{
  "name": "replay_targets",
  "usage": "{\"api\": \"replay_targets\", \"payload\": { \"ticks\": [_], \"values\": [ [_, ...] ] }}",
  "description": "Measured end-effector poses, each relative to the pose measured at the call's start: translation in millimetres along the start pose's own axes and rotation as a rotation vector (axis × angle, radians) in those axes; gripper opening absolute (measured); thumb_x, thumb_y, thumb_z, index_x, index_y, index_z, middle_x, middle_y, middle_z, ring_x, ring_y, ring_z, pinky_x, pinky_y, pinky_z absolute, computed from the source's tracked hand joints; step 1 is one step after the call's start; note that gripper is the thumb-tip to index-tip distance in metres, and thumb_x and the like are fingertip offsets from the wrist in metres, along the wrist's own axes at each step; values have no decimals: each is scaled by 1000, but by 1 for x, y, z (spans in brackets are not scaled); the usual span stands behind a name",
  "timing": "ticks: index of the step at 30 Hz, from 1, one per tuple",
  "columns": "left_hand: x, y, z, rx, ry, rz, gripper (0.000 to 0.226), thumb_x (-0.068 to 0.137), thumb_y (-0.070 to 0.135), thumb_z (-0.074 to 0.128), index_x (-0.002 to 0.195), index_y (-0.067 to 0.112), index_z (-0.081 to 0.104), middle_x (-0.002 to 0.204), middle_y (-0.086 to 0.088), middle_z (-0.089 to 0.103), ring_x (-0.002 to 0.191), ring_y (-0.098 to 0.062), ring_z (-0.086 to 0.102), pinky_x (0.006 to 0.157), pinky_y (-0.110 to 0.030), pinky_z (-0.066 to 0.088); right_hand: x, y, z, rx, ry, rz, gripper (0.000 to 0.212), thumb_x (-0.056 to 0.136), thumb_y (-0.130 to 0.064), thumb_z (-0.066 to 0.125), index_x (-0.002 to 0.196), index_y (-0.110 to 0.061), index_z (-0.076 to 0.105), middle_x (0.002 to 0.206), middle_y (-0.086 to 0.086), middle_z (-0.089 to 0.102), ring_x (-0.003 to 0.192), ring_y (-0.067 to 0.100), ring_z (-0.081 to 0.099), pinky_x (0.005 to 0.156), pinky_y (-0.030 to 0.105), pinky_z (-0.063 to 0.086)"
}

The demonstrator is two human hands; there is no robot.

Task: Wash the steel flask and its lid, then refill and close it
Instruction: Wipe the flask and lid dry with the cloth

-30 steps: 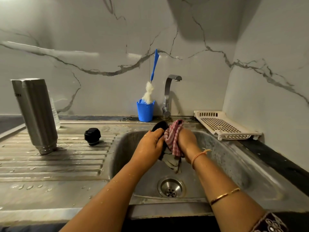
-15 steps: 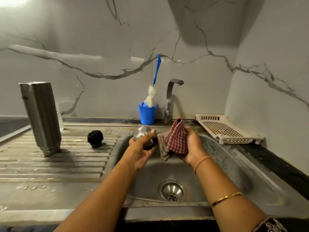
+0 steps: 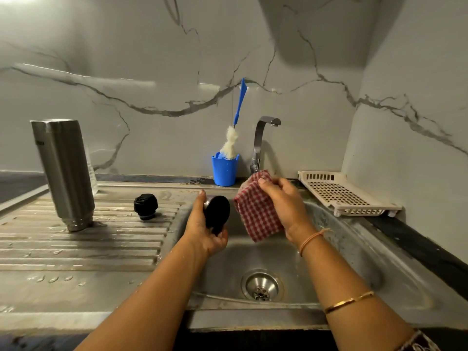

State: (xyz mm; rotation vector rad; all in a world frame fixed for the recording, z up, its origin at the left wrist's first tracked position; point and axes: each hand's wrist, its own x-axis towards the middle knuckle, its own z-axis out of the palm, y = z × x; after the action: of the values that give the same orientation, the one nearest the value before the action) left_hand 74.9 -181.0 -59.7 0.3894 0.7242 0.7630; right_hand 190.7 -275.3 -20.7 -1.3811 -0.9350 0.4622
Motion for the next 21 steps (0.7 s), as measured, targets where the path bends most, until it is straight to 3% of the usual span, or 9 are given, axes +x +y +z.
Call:
{"api": "replay_targets", "payload": {
  "ticks": [2, 5, 7, 10, 13, 16, 19, 21],
  "values": [
    [-1, -1, -1, -62, -37, -32, 62, 79, 62, 59, 118, 14, 60, 97, -8, 66, 83, -19, 62, 71, -27, 51, -4, 1, 6, -180, 18, -183, 15, 92, -34, 57, 104, -25, 56, 96, -9, 64, 88, 9, 61, 81, 31, 55],
    [-3, -2, -1, 0, -129, -49, 58, 85, 64, 48, 105, 13, 65, 75, -7, 68, 63, -18, 64, 56, -26, 53, -12, 3, 15, -371, -54, -503, 30, 93, -25, 58, 123, -21, 56, 106, -13, 63, 91, -1, 58, 81, 16, 52],
    [-8, -3, 1, 37, -266, -72, 59, 88, 63, 45, 97, 8, 67, 75, -13, 71, 66, -25, 68, 61, -35, 52, -15, 6, 23, -491, -183, -575, 40, 93, -25, 56, 133, -15, 53, 119, -4, 63, 103, 9, 58, 94, 24, 49],
    [-5, -2, 2, 44, -386, -14, 55, 92, 55, 41, 95, 7, 67, 80, -15, 72, 71, -28, 70, 73, -40, 51, -15, 13, 37, -757, -286, -556, 47, 95, -33, 49, 139, -16, 47, 137, 3, 54, 130, 16, 43, 116, 38, 23],
    [2, 1, -2, 22, -455, 36, 59, 94, 55, 37, 98, 5, 69, 87, -15, 73, 74, -26, 72, 68, -35, 59, -18, 13, 46, -888, -271, -562, 54, 90, -46, 36, 135, -20, 51, 131, 0, 59, 130, 15, 44, 119, 41, 4],
    [2, 3, -3, 120, -482, 98, 62, 94, 55, 38, 90, 4, 74, 86, -15, 72, 73, -24, 72, 62, -33, 60, -19, 9, 47, -1026, -289, -478, 46, 93, -54, 34, 121, -23, 55, 120, -2, 64, 119, 17, 52, 115, 52, 4],
    [0, 5, -2, 267, -454, 171, 50, 90, 48, 51, 108, 4, 66, 86, -11, 72, 76, -22, 70, 70, -31, 58, -18, 10, 44, -994, -355, -358, 49, 94, -59, 30, 120, -24, 52, 120, -2, 63, 117, 17, 53, 112, 59, 5],
    [-1, 6, -1, 349, -409, 213, 53, 85, 45, 60, 116, 2, 63, 94, -12, 71, 83, -23, 69, 79, -34, 55, -17, 13, 41, -898, -405, -294, 50, 94, -60, 29, 123, -26, 51, 123, -3, 61, 118, 18, 52, 110, 59, 12]
  ]
}}
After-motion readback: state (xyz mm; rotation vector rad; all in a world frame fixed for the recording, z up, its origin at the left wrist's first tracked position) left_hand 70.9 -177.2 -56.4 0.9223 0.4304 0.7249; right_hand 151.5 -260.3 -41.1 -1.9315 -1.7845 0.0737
